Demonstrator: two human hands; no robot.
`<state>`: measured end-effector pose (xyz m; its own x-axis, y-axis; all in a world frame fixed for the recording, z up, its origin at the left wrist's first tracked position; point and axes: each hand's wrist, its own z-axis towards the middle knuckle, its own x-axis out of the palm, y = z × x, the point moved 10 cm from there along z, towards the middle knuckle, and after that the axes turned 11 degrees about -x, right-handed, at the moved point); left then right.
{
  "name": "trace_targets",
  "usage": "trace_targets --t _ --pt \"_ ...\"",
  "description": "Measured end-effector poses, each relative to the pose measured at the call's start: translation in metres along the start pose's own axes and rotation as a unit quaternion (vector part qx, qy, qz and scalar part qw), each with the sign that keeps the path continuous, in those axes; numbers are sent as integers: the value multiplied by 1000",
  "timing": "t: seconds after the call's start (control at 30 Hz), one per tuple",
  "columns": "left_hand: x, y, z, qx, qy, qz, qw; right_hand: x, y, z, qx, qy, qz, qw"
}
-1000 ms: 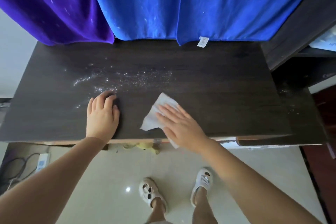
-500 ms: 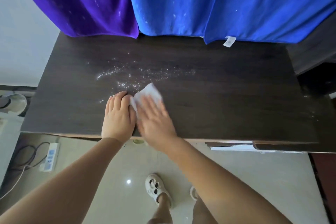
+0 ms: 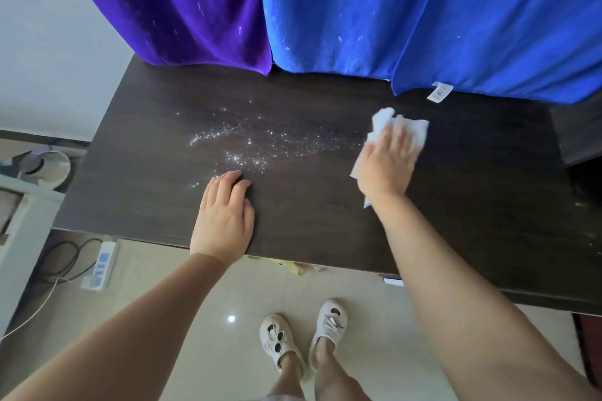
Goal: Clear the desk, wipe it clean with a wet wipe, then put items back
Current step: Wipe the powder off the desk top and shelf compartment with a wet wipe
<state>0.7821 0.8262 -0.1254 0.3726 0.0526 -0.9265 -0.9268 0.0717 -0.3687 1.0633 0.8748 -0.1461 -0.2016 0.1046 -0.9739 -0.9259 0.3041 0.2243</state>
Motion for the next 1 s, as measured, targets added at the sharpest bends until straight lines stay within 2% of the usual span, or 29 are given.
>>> trace_targets --t 0.07,0.13,0.2,0.23,0.27,0.3,0.33,0.4,0.47,0.5,0.53,0.57,0.63,0.73,0.83,0.9,0.97,1.0 --pt "1 0 0 -1 1 2 1000 19 86 -16 -181 31 7 983" --pt "1 1 0 -4 3 -2 1000 38 144 -60 -358 113 1 927" --pt "1 1 0 -6 5 -2 1000 38 144 -89 -476 163 17 864" --pt "1 1 0 -6 4 2 1000 34 126 -89 -504 159 17 849" --pt "1 1 0 -7 3 5 1000 29 99 -79 -504 138 4 853" --pt "1 1 1 -7 3 7 1000 22 65 -61 -466 104 -14 878" --pt "2 0 1 -7 4 9 1000 12 23 -36 -392 59 -25 918" --pt "2 1 1 -5 3 14 1000 -12 -60 5 -183 11 -25 983" --pt "2 1 2 -4 4 17 1000 -19 -105 21 19 13 -22 1000" --pt "3 2 1 -5 6 18 1000 -18 -102 22 74 19 -17 997" --pt "3 2 1 -7 7 19 1000 -16 -82 24 73 12 -16 997" --pt "3 2 1 -8 7 22 1000 -12 -48 24 26 -4 -18 999" --pt "3 2 1 -10 9 27 1000 7 44 7 -133 1 -34 991" --pt "5 2 2 -14 18 25 999 41 161 -72 -368 100 -11 925" --pt "5 3 2 -21 18 17 999 34 163 -117 -495 112 26 861" --pt "5 3 1 -22 13 25 999 26 115 -95 -495 90 9 864" --pt "5 3 1 -21 11 27 999 11 45 -47 -423 45 -39 904" --pt "5 3 1 -20 11 26 999 4 4 -23 -350 40 -59 934"
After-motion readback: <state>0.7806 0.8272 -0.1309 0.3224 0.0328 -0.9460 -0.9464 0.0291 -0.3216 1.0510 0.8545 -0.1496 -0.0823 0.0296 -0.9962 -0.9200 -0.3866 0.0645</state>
